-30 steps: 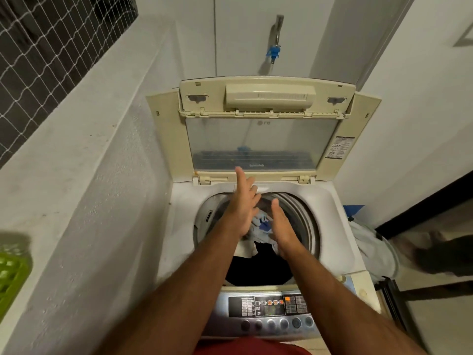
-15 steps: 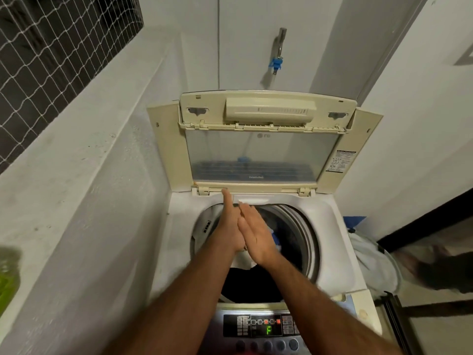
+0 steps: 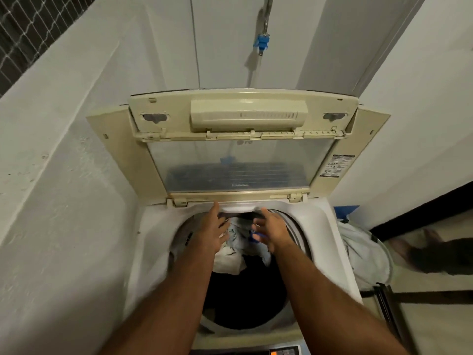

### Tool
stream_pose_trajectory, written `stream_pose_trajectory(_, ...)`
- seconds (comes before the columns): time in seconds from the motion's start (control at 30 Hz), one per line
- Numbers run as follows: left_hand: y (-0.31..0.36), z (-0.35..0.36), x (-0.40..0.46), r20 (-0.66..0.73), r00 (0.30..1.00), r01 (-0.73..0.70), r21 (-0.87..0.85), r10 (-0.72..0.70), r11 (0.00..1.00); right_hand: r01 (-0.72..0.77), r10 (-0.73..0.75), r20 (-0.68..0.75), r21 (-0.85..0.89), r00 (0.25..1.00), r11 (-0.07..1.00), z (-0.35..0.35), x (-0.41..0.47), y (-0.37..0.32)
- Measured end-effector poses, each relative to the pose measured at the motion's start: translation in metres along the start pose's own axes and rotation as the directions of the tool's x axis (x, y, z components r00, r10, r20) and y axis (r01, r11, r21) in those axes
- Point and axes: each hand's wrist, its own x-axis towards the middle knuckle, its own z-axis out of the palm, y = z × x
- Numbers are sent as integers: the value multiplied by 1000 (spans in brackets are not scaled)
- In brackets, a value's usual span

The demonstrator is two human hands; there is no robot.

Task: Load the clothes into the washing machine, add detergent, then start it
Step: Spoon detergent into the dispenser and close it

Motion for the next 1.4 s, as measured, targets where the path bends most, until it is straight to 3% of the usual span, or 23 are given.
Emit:
stream_pose_trajectory(0.17, 7, 12, 30, -52, 997, 43, -117, -49, 992, -72, 71, 11, 231, 997, 970, 8, 30, -7)
stream_pose_trajectory(0.37, -9, 22, 47, -104, 995, -28, -254, 1, 967, 0, -14, 28, 440, 1000, 898, 22, 46, 15)
stream_pose_trajectory(0.63, -14, 19, 55, -165, 981, -147, -306, 99, 941, 38, -18, -48, 454, 999, 890, 36, 57, 16)
stream_pose_trajectory(0.9, -19, 17, 52, -204, 967, -179, -131, 150, 975, 30, -9, -70, 301, 997, 953, 34, 57, 18)
stream_pose_trajectory(1.1, -19, 9, 44, -206, 967, -169, -76, 150, 983, 22, -22, 2, 162, 1000, 987, 12, 59, 24)
stream_pose_trajectory(1.4, -31, -4, 30, -175, 974, -149, -4, 146, 989, -42, 44, -11, 123, 999, 992, 1, 45, 28)
